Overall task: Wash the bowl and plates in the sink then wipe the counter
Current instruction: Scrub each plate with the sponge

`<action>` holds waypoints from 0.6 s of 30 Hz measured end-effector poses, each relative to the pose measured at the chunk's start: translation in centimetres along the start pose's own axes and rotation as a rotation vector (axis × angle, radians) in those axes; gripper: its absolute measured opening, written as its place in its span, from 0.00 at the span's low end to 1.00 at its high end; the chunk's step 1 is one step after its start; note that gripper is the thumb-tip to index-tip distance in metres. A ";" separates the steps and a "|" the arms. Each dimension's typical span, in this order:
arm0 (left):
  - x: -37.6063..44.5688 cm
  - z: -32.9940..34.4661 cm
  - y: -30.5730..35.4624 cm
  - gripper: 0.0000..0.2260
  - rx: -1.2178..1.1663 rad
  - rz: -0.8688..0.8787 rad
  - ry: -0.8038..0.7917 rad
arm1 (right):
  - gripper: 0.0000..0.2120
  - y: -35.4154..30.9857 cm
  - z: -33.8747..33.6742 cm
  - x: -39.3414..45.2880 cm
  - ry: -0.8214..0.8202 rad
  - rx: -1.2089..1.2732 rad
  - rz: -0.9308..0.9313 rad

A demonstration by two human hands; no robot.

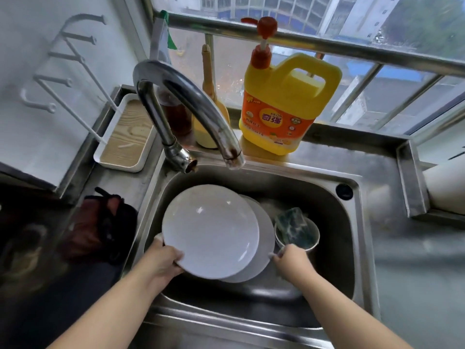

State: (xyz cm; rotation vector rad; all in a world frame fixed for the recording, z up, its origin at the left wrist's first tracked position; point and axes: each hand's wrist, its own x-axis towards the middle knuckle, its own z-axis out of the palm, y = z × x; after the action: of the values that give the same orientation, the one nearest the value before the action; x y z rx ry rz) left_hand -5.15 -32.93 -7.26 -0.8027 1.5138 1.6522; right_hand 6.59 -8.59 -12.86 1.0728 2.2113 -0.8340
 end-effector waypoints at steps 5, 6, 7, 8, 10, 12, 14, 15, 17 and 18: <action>0.1 0.1 -0.4 0.24 0.016 -0.024 0.001 | 0.19 1.8 4.0 2.5 -0.031 0.279 0.164; 0.2 0.0 -0.4 0.24 0.021 -0.027 -0.006 | 0.18 1.9 4.3 2.8 -0.019 0.350 0.179; 0.2 -0.2 -0.4 0.24 0.026 -0.029 -0.010 | 0.16 2.0 4.7 3.2 -0.009 0.397 0.191; 0.3 -0.3 -0.5 0.24 0.029 -0.031 -0.010 | 0.12 1.8 4.9 3.2 0.003 0.421 0.194; 0.2 -0.4 -0.5 0.23 0.030 -0.035 -0.010 | 0.07 1.4 5.1 3.0 0.006 0.487 0.200; 0.0 -0.5 -0.5 0.21 0.020 -0.029 -0.019 | 0.04 0.9 5.2 2.4 -0.020 0.558 0.195; -0.1 -0.6 -0.5 0.20 0.003 -0.022 -0.028 | 0.04 0.6 5.0 1.8 -0.018 0.601 0.169; -0.1 -0.7 -0.5 0.20 -0.004 -0.017 -0.033 | 0.04 0.4 4.9 1.3 -0.013 0.629 0.157; 0.0 -0.8 -0.5 0.20 -0.016 -0.001 -0.043 | 0.06 0.0 4.3 0.5 -0.026 0.692 0.123; 0.1 -0.9 -0.5 0.20 -0.020 0.007 -0.043 | 0.09 -0.3 3.8 0.0 -0.040 0.703 0.104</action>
State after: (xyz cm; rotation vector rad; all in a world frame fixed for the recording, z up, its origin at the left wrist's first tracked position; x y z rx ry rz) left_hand -4.79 -33.81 -7.70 -0.7686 1.4738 1.6819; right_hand 7.13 -11.45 -15.27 1.4432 1.8318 -1.6292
